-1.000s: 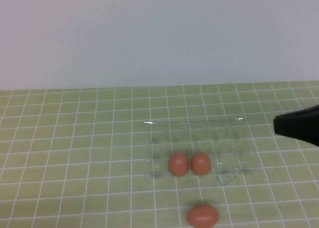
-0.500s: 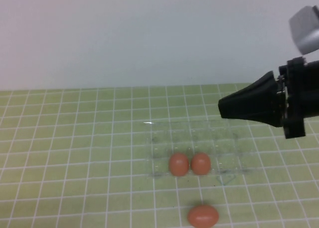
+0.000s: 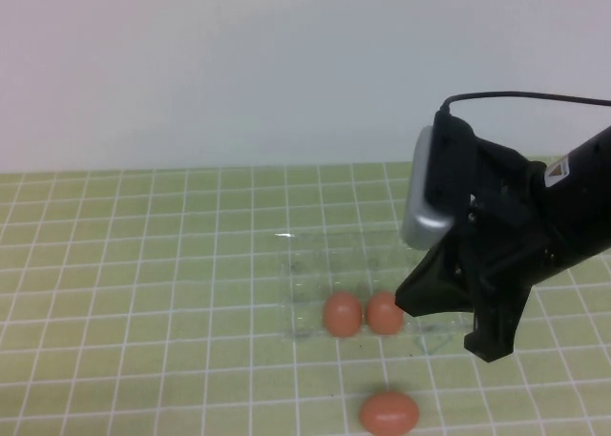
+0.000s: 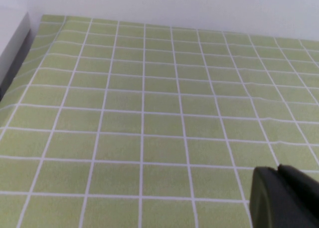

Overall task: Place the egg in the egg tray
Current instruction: Pick up the egg

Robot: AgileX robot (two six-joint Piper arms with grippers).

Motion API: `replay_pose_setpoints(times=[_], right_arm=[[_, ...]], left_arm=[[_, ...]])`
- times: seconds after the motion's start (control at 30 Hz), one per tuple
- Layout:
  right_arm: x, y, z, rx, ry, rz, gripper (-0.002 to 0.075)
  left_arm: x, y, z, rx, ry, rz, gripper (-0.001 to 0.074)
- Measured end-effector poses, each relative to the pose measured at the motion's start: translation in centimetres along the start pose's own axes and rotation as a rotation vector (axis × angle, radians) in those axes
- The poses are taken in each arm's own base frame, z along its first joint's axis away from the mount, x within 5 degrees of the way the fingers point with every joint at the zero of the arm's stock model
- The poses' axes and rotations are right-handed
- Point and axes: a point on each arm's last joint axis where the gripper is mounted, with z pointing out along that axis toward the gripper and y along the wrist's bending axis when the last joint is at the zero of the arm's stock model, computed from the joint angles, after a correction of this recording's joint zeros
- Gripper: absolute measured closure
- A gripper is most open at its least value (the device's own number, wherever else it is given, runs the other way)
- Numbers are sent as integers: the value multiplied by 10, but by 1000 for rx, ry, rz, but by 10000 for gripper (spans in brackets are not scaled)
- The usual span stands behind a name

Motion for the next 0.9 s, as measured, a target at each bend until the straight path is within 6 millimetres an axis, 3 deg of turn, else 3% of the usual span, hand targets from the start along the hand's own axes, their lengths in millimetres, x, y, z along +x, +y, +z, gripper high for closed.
replay_pose_setpoints(times=[0.27, 0.57, 0.67, 0.83, 0.9], right_arm=[[7, 4, 21, 8, 195, -101, 727], [2, 29, 62, -43, 355, -275, 705], [-1, 30, 72, -39, 346, -290, 631], [3, 26, 87, -51, 365, -289, 372], [5, 24, 94, -63, 381, -283, 309]], left_arm=[[0, 0, 0, 0, 0, 0, 739], [0, 0, 0, 0, 0, 0, 739], [0, 0, 0, 0, 0, 0, 739], [0, 0, 0, 0, 0, 0, 739], [0, 0, 0, 0, 0, -1, 739]])
